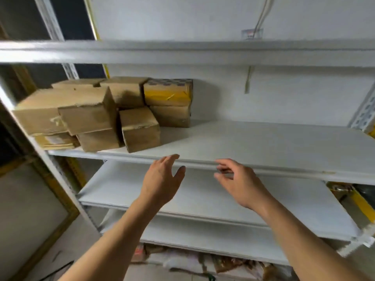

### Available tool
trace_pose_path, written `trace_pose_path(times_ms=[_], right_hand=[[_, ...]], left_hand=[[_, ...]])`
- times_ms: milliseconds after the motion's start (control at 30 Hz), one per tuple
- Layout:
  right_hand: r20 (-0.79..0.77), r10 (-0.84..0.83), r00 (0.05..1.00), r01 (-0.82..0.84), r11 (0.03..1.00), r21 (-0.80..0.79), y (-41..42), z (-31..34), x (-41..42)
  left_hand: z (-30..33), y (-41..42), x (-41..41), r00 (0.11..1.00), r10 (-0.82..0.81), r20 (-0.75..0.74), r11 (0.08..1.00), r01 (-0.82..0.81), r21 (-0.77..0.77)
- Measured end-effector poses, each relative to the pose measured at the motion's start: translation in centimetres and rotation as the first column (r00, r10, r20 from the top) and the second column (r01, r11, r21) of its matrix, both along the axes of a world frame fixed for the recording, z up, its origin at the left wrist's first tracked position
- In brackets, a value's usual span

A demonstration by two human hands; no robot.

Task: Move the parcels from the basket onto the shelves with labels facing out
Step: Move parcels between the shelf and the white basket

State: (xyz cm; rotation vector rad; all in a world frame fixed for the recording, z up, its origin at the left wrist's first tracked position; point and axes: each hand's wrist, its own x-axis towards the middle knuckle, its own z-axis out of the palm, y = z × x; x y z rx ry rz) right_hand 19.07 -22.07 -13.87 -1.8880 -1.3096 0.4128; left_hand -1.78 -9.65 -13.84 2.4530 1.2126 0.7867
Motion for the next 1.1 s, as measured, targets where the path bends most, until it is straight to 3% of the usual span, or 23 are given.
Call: trace_pose_path(times_ms=[267,433,667,833,967,1100], right_hand=[[0.013,0.196,0.981,-0.196,0.980,0.018,14.9,2.3,-6.3],[-0.020,0.208,0.978,-0.208,0.978,0.006,23.1,2.8,-8.5],[-0.176,0.056,0.983,-0.064,0.997,-0.038,31.0,2.5,-8.7],[-0.310,0.106,0.945,-0.130,0.990,-0.058,34.0,1.1,-8.1],[-0.367,0.165,0.915,-0.185,0.983,-0.018,33.9,0.9,-7.9],[-0.392,0.195,0.899,-0.175,0.981,0.086,32.0,0.8,-7.0]], left_hand=[[1.3,9.7,-6.4,0.954,0.258,0.152,0.962,-0.268,0.046],[1.5,15.4,-7.5,0.919,0.338,0.205,0.940,-0.338,-0.034],[1.3,20.4,-5.8,0.880,0.408,0.245,0.897,-0.336,-0.287],[0.9,22.2,-5.0,0.828,0.470,0.304,0.841,-0.317,-0.439],[0.9,22.0,-4.6,0.777,0.516,0.361,0.815,-0.315,-0.487],[0.6,20.3,-4.1,0.758,0.441,0.481,0.880,-0.260,-0.396]])
